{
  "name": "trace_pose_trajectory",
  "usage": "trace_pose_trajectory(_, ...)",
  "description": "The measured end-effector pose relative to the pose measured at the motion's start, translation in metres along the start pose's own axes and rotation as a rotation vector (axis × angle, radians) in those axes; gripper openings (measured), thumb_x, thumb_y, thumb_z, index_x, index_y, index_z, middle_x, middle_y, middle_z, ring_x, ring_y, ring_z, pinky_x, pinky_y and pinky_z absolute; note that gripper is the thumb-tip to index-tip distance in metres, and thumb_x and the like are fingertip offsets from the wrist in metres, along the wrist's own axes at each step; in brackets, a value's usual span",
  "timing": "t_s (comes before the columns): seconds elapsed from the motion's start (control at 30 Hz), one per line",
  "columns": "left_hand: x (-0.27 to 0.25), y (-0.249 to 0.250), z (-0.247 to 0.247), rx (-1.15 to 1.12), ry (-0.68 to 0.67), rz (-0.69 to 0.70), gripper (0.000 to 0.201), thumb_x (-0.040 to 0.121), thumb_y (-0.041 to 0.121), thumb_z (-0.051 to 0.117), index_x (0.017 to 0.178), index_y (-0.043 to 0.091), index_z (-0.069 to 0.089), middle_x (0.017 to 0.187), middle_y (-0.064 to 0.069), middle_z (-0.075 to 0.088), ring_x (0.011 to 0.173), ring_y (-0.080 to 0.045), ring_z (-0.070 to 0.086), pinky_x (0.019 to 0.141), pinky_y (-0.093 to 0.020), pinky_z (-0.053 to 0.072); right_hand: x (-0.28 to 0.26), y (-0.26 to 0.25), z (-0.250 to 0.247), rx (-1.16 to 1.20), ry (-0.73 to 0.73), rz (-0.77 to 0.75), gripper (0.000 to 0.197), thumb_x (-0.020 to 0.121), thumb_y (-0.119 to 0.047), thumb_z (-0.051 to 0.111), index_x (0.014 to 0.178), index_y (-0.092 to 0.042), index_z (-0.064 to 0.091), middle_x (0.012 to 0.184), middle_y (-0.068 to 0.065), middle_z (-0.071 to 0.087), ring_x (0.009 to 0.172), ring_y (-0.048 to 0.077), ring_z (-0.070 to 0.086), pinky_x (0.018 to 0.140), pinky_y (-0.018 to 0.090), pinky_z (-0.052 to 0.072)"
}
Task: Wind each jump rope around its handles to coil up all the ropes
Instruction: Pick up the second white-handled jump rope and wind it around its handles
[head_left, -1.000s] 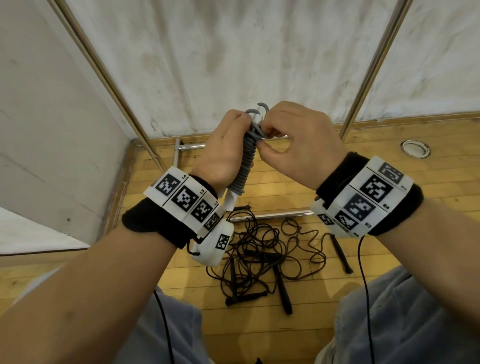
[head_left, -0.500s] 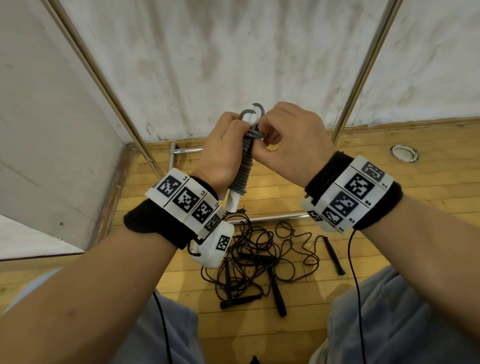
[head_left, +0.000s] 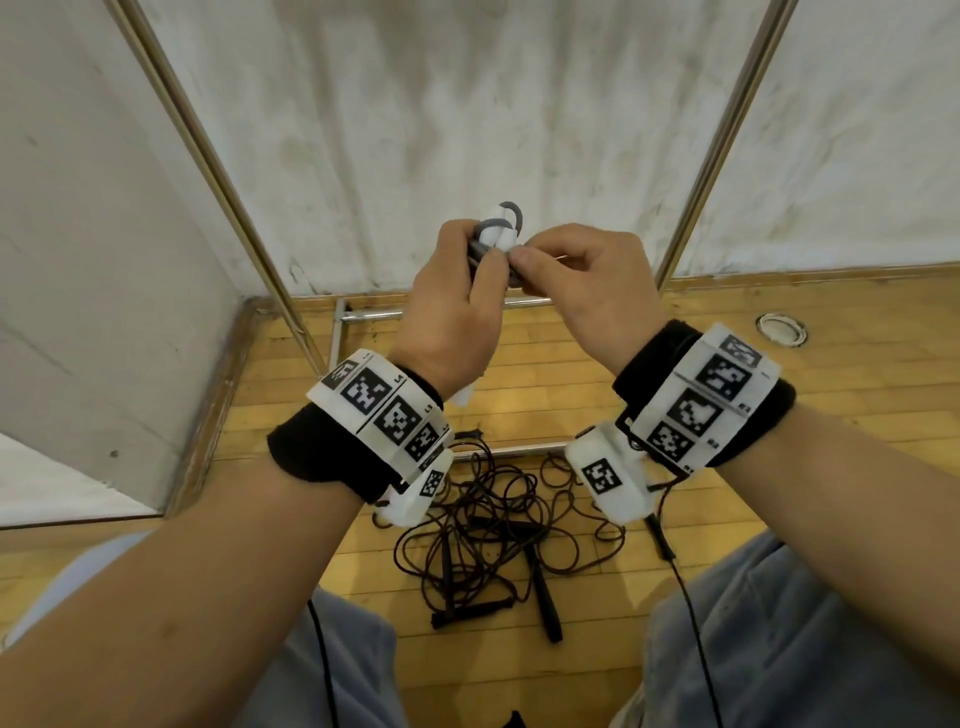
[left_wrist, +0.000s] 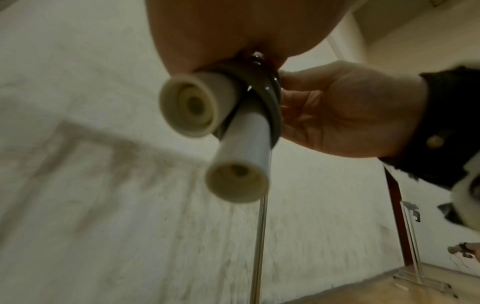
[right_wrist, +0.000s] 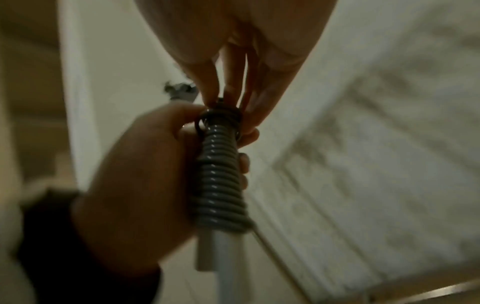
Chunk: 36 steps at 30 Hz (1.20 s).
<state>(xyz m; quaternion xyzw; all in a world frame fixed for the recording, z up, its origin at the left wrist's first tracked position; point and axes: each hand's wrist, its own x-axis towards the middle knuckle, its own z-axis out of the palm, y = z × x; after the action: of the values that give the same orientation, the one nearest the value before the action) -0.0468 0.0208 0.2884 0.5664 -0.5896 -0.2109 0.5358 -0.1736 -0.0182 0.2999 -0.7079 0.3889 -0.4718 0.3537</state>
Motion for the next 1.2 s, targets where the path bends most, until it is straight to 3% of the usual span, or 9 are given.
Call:
trace_pose_trajectory(0.17, -0.001, 0.0, 0.001, 0.056, 0.081, 0.055, 0.023, 0.094, 0.027, 0.047, 0.109, 0.013, 0.058, 0.075, 0.015, 0.058, 0.063, 0.01, 0.054, 0.055, -0.006, 0.038, 0.009, 0.004, 0.004, 0.214, 0.017, 0.276, 0.017, 0.081, -0.008, 0.059, 0.068, -0.001, 0.068, 0.07, 0.015, 0.066, 0.07, 0.027, 0.065, 0.075, 0.044, 0.058)
trace_pose_trajectory(0.33, -0.001, 0.003, 0.006, 0.019, 0.03, -0.002, 0.03, 0.085, 0.032, 0.041, 0.104, 0.016, 0.059, 0.071, 0.01, 0.061, 0.057, 0.004, 0.055, 0.05, -0.01, 0.039, 0.012, 0.013, 0.005, 0.396, -0.01, 0.475, 0.02, 0.088, -0.004, 0.047, 0.086, 0.008, 0.062, 0.07, 0.014, 0.061, 0.059, 0.022, 0.061, 0.062, 0.031, 0.054)
trace_pose_trajectory(0.43, 0.002, 0.001, 0.006, 0.019, 0.037, -0.04, 0.019, 0.085, 0.041, 0.061, 0.089, 0.024, 0.054, 0.066, 0.011, 0.059, 0.054, 0.003, 0.056, 0.049, -0.01, 0.04, 0.01, 0.013, 0.007, 0.387, -0.05, 0.43, 0.019, 0.09, -0.006, 0.048, 0.078, 0.002, 0.062, 0.068, 0.014, 0.062, 0.059, 0.021, 0.062, 0.06, 0.03, 0.055)
trace_pose_trajectory(0.53, 0.005, -0.002, 0.004, 0.018, 0.022, -0.1, 0.024, 0.078, 0.041, 0.072, 0.083, 0.027, 0.052, 0.065, 0.009, 0.059, 0.058, -0.011, 0.062, 0.054, -0.024, 0.048, 0.011, 0.016, 0.001, 0.332, -0.08, 0.381, 0.023, 0.092, -0.01, 0.054, 0.071, -0.006, 0.063, 0.057, 0.007, 0.06, 0.052, 0.018, 0.058, 0.053, 0.028, 0.051)
trace_pose_trajectory(0.8, 0.0, 0.004, 0.006, -0.047, -0.034, -0.205, 0.026, 0.078, 0.035, 0.073, 0.083, 0.02, 0.052, 0.07, -0.002, 0.067, 0.052, -0.014, 0.063, 0.049, -0.03, 0.053, 0.02, 0.031, -0.002, 0.336, -0.037, 0.464, 0.024, 0.094, -0.01, 0.053, 0.071, -0.005, 0.059, 0.058, 0.006, 0.058, 0.049, 0.015, 0.057, 0.05, 0.026, 0.048)
trace_pose_trajectory(0.93, 0.002, 0.001, 0.005, -0.161, -0.019, -0.243, 0.023, 0.086, 0.033, 0.067, 0.087, 0.015, 0.053, 0.069, -0.003, 0.068, 0.049, -0.011, 0.06, 0.046, -0.022, 0.049, 0.022, 0.032, 0.0, 0.307, -0.04, 0.401, 0.022, 0.095, -0.014, 0.052, 0.076, -0.008, 0.059, 0.065, 0.007, 0.059, 0.052, 0.017, 0.058, 0.055, 0.03, 0.051)
trace_pose_trajectory(1.0, 0.005, -0.004, 0.001, -0.173, -0.052, -0.251, 0.023, 0.092, 0.033, 0.06, 0.091, 0.012, 0.053, 0.072, -0.003, 0.068, 0.054, -0.011, 0.062, 0.052, -0.024, 0.051, 0.021, 0.031, 0.001, 0.319, -0.056, 0.378, 0.02, 0.096, -0.016, 0.049, 0.08, -0.011, 0.059, 0.066, 0.005, 0.061, 0.052, 0.016, 0.059, 0.056, 0.03, 0.052)
trace_pose_trajectory(1.1, 0.004, -0.011, 0.002, -0.113, -0.172, -0.279, 0.018, 0.098, 0.032, 0.05, 0.104, 0.015, 0.051, 0.083, 0.002, 0.063, 0.072, -0.011, 0.061, 0.073, -0.03, 0.053, 0.02, 0.029, 0.0, 0.289, -0.05, 0.339, 0.02, 0.096, -0.012, 0.048, 0.081, -0.01, 0.061, 0.07, 0.008, 0.063, 0.052, 0.014, 0.061, 0.055, 0.027, 0.053)
trace_pose_trajectory(1.2, 0.001, -0.009, 0.008, -0.054, -0.103, -0.225, 0.017, 0.094, 0.029, 0.056, 0.107, 0.02, 0.05, 0.078, 0.007, 0.055, 0.071, -0.011, 0.053, 0.067, -0.024, 0.047, 0.017, 0.028, 0.003, 0.213, -0.01, 0.312, 0.02, 0.096, -0.011, 0.047, 0.081, -0.01, 0.06, 0.068, 0.006, 0.065, 0.053, 0.013, 0.063, 0.056, 0.027, 0.055)
